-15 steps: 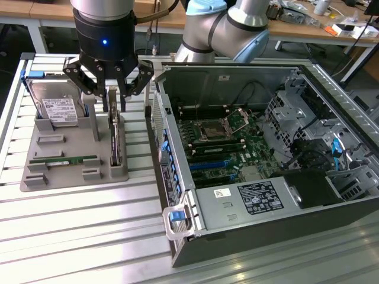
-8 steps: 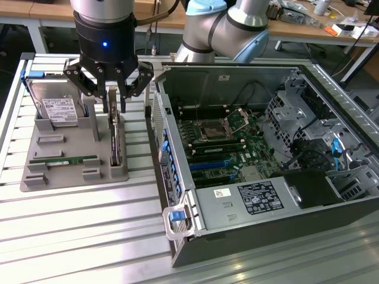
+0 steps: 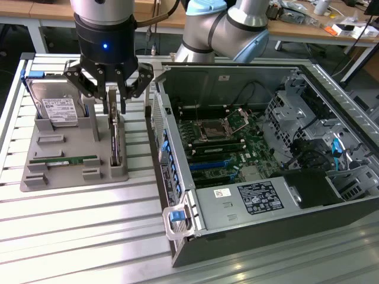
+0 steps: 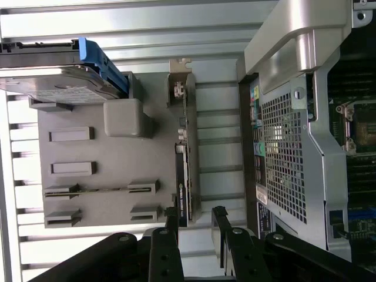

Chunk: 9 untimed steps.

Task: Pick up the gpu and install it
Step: 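Pick up the gpu and move the gpu toward the slot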

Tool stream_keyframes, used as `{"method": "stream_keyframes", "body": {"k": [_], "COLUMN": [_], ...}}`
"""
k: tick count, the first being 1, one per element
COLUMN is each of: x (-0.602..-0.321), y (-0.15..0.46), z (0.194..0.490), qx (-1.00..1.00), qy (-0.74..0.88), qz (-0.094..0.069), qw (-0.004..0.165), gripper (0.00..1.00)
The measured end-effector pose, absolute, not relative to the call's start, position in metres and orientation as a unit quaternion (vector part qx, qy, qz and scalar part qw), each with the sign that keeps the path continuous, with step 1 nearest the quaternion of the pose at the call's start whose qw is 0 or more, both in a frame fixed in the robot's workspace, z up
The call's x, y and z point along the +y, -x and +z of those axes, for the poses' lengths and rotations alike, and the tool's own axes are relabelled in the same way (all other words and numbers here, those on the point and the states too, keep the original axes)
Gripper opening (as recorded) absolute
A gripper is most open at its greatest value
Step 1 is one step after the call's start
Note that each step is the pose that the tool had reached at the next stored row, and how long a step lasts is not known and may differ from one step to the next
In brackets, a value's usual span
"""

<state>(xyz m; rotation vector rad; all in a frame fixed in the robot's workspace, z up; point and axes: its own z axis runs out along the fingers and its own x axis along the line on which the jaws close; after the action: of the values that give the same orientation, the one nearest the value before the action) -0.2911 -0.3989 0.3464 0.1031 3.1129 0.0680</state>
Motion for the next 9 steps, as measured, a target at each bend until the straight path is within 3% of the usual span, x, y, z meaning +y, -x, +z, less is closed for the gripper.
{"method": "stream_keyframes", "body": {"k": [9], "x": [-0.399], "y": [0.2911], "z": [0.3402], "qx": [0.999], "qy": [-0.033], "qz": [0.022], "qw": [0.013], "gripper": [0.36]}}
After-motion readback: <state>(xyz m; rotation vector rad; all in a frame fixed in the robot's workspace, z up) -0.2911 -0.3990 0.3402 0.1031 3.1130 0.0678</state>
